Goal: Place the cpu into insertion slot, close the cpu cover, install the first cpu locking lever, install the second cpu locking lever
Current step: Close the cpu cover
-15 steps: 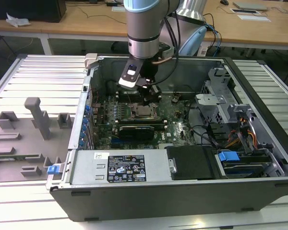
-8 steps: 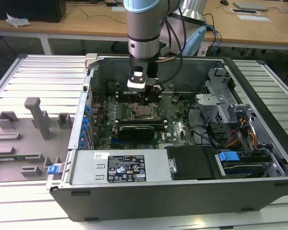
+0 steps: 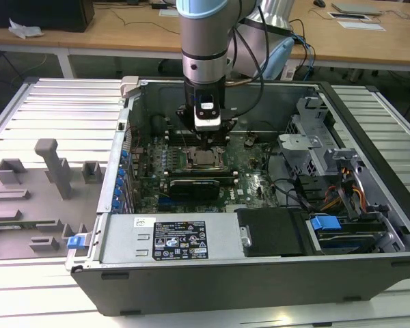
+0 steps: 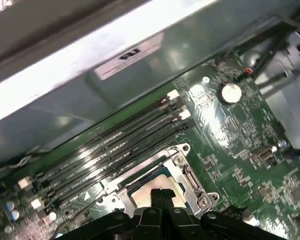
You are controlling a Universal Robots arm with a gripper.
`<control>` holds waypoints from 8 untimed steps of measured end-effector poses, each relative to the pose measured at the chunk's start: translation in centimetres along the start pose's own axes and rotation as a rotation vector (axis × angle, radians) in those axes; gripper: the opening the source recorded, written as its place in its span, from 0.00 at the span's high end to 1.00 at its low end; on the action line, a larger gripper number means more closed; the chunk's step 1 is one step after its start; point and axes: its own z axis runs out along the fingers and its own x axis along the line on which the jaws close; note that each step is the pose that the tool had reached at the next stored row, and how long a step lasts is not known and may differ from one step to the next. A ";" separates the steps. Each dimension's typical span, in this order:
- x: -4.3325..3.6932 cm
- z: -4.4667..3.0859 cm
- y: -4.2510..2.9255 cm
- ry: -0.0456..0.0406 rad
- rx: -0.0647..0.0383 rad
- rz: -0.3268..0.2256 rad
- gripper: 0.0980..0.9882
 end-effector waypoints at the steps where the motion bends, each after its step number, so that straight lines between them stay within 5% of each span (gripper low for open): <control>1: 0.00 0.00 0.00 0.0005 0.000 -0.019 0.99; 8: 0.00 0.00 0.00 0.0048 -0.004 -0.181 0.99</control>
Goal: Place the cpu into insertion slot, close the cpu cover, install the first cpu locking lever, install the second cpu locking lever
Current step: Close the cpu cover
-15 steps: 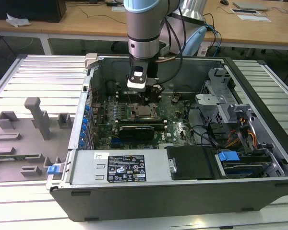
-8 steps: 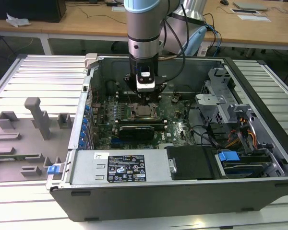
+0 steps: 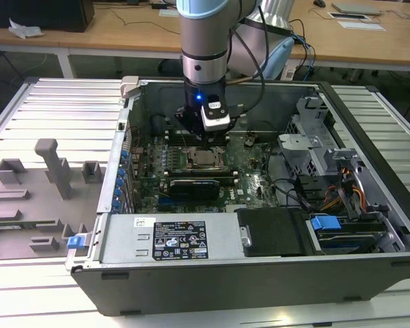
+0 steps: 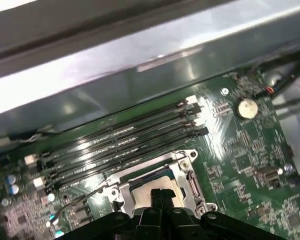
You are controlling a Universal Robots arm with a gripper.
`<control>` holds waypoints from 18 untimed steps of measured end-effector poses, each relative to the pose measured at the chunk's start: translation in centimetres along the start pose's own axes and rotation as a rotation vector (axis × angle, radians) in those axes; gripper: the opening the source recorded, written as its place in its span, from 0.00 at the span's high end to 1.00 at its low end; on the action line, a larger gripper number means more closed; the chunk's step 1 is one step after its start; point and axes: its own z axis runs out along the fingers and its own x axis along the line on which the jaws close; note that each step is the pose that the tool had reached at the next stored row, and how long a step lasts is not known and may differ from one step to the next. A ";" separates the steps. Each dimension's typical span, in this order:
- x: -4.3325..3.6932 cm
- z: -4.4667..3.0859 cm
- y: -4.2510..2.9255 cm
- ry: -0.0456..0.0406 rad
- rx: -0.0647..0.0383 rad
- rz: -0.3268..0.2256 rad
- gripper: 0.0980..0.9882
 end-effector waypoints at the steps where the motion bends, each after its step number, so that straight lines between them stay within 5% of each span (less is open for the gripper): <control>1: 0.00 0.00 0.00 0.0008 -0.001 -0.020 0.99; 6: 0.01 0.15 -0.04 0.0102 -0.003 -0.139 0.99; 11: -0.10 0.42 -0.60 0.0278 0.001 -0.170 0.99; 18: 0.07 0.82 -1.48 0.0375 -0.001 -0.219 0.99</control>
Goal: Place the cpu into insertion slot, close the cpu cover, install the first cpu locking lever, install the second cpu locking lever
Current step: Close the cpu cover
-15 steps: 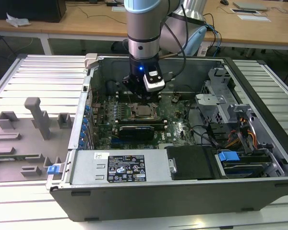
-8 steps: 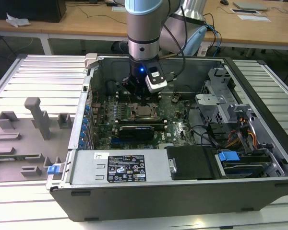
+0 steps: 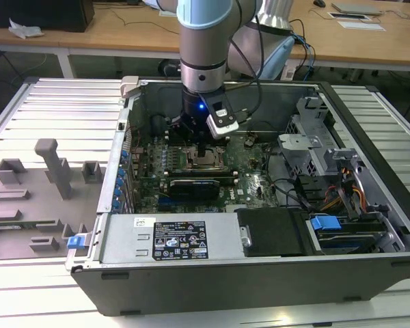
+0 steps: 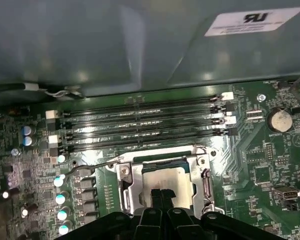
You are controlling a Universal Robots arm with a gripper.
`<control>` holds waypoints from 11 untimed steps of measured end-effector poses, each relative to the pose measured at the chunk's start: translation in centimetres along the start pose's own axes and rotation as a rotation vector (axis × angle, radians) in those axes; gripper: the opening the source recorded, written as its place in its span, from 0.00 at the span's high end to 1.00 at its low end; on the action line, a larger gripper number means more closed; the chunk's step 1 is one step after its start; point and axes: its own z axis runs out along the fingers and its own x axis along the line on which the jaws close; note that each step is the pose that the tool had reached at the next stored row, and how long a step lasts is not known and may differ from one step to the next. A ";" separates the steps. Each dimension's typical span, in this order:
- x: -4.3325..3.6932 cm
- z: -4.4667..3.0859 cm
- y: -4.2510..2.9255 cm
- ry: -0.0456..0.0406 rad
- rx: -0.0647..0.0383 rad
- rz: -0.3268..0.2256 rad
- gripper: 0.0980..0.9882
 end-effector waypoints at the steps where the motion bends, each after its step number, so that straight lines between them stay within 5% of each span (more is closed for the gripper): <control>1: 0.22 0.06 -0.09 0.0003 -0.001 -0.010 0.99; 11: 1.07 0.59 -0.25 0.0048 -0.007 -0.147 0.99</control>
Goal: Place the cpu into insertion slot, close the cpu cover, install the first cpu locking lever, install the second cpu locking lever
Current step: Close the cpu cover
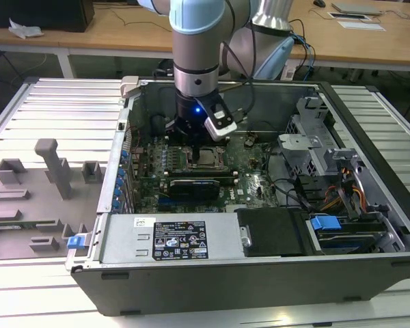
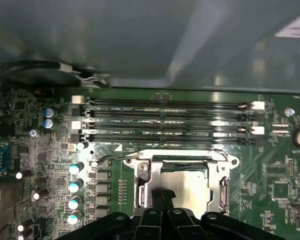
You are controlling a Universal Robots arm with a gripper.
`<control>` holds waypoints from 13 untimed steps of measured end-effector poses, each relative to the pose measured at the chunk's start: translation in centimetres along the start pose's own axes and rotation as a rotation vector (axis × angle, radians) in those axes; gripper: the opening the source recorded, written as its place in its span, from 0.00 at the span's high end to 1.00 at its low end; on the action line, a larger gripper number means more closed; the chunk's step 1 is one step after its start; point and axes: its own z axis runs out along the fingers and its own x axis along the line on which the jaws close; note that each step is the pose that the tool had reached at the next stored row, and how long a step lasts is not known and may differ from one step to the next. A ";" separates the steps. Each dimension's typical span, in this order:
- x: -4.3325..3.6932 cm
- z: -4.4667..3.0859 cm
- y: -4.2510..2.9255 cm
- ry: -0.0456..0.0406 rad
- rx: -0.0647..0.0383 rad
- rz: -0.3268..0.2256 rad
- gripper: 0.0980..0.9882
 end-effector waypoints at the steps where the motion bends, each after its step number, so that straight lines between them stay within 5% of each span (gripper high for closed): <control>1: 0.03 0.09 -0.01 0.0009 -0.001 -0.024 0.99; 13: 0.54 0.54 0.00 0.0043 -0.005 -0.116 0.99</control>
